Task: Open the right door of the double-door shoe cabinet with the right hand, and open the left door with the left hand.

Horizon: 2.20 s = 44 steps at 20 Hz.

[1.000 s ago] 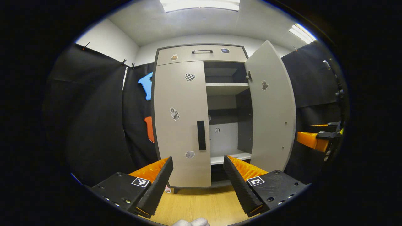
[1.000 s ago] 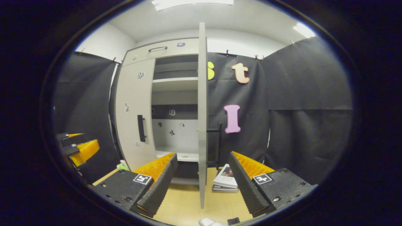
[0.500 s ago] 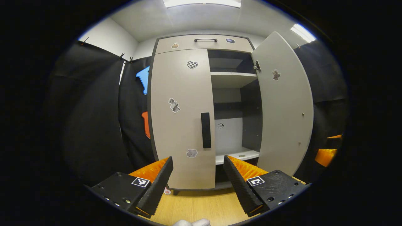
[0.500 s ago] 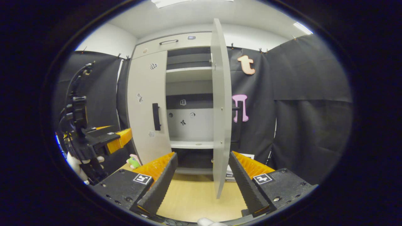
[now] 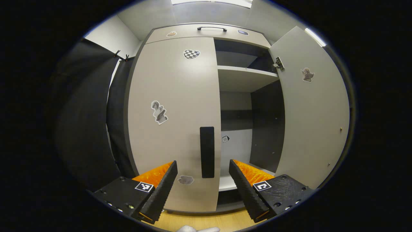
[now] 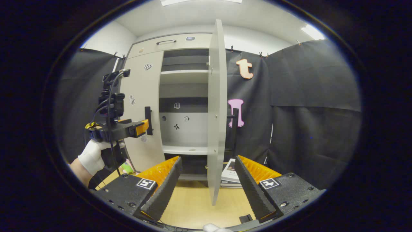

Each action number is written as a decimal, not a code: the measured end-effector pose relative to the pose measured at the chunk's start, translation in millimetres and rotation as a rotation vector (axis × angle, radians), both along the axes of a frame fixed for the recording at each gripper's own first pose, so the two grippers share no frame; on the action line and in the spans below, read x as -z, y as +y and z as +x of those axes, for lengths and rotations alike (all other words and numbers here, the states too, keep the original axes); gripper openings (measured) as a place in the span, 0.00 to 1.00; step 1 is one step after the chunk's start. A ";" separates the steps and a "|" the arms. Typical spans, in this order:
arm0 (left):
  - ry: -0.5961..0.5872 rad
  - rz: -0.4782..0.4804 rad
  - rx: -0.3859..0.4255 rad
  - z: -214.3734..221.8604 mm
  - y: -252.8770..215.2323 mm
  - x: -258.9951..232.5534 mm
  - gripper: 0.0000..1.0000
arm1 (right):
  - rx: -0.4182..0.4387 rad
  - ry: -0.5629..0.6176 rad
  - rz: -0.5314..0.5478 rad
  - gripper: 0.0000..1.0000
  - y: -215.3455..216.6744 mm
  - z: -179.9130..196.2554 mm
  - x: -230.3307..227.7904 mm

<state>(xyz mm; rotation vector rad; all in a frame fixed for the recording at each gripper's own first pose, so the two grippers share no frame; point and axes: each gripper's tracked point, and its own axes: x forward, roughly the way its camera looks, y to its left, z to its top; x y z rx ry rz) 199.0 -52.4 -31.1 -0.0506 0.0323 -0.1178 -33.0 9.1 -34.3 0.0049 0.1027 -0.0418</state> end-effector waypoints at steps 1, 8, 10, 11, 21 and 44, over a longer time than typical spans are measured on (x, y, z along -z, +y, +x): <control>0.000 0.002 -0.004 11.0 -0.6 0.4 0.96 | 0.008 0.003 -0.004 1.00 -2.6 0.7 0.4; 0.010 0.008 -0.017 58.3 -6.3 10.6 0.93 | 0.051 0.025 -0.019 1.00 -14.3 3.5 3.4; 0.012 0.016 -0.018 64.4 -8.2 12.9 0.73 | 0.054 0.030 -0.016 1.00 -15.7 3.7 4.7; 0.016 0.023 -0.016 66.1 -9.3 14.2 0.70 | 0.052 0.031 -0.015 1.00 -15.7 4.5 5.7; 0.059 -0.045 0.003 71.6 -11.1 16.1 0.20 | 0.029 0.032 -0.006 1.00 -16.4 4.6 3.3; 0.034 -0.013 0.014 -14.8 29.8 11.5 0.03 | -0.136 0.007 0.021 1.00 37.2 -38.8 5.1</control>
